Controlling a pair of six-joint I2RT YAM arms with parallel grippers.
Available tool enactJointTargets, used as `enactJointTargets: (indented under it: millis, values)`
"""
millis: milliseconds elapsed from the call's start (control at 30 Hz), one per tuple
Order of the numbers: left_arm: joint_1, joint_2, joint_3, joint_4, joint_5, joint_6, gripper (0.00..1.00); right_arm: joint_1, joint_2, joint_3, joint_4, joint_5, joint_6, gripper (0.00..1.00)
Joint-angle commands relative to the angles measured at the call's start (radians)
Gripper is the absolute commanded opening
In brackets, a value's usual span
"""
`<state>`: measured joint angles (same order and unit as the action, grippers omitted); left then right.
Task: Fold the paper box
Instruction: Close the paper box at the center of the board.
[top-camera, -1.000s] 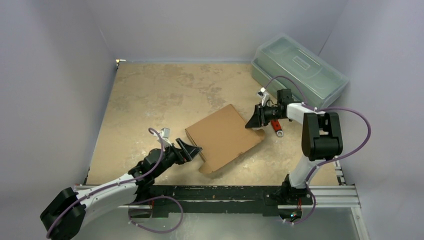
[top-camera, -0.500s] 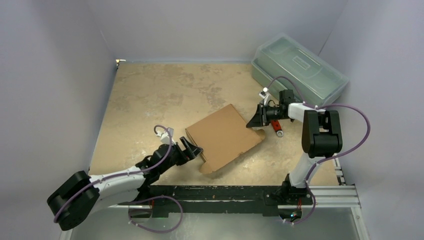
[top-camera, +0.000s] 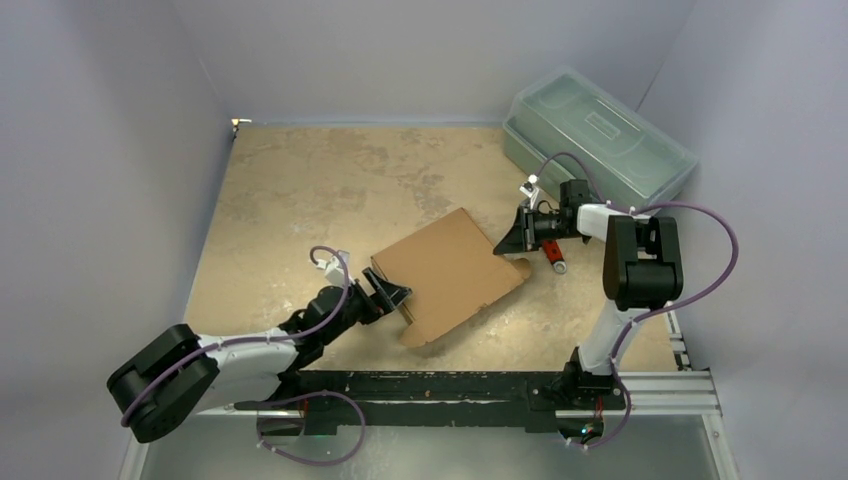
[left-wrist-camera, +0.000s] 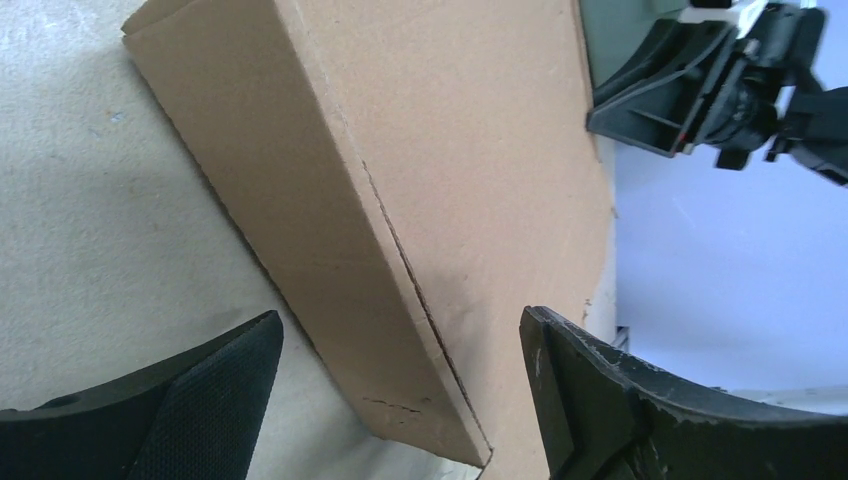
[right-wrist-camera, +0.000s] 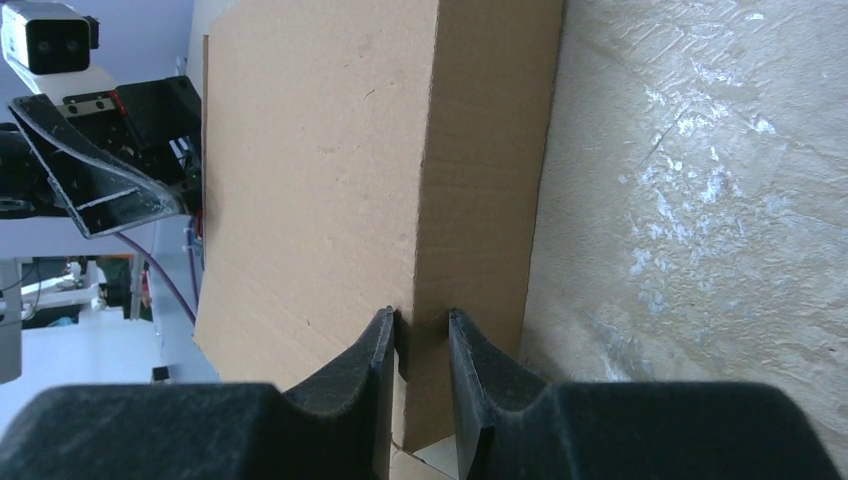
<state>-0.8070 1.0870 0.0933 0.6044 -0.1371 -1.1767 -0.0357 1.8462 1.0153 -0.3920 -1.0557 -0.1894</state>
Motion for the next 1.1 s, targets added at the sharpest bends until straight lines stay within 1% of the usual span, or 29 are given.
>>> enactJointTargets:
  millis: [0,167,333,433,600,700,867,1067]
  values:
    - [0.003,-0.016,-0.049,0.185,-0.001,-0.039,0.88,-0.044,0.059,0.0,-0.016,0.177,0.001,0.07]
    - [0.003,-0.03,-0.055,0.201,-0.001,-0.044,0.88,-0.047,0.063,0.001,-0.016,0.189,0.005,0.07]
    - [0.002,-0.05,-0.061,0.176,0.0,-0.068,0.89,-0.05,0.071,0.004,-0.022,0.195,0.006,0.07]
    - [0.003,-0.072,-0.072,0.15,-0.007,-0.081,0.94,-0.053,0.077,0.005,-0.025,0.2,0.006,0.07]
    - [0.003,-0.108,-0.076,0.068,-0.033,-0.092,0.95,-0.056,0.081,0.005,-0.026,0.203,0.007,0.06]
    - [0.002,-0.097,-0.069,0.058,-0.041,-0.1,0.95,-0.059,0.085,0.005,-0.027,0.206,0.009,0.06]
    - [0.003,-0.036,-0.06,0.117,-0.03,-0.096,0.95,-0.064,0.092,0.006,-0.028,0.209,0.01,0.06]
    - [0.003,0.023,-0.076,0.246,-0.017,-0.093,0.95,-0.065,0.096,0.008,-0.031,0.209,0.01,0.06]
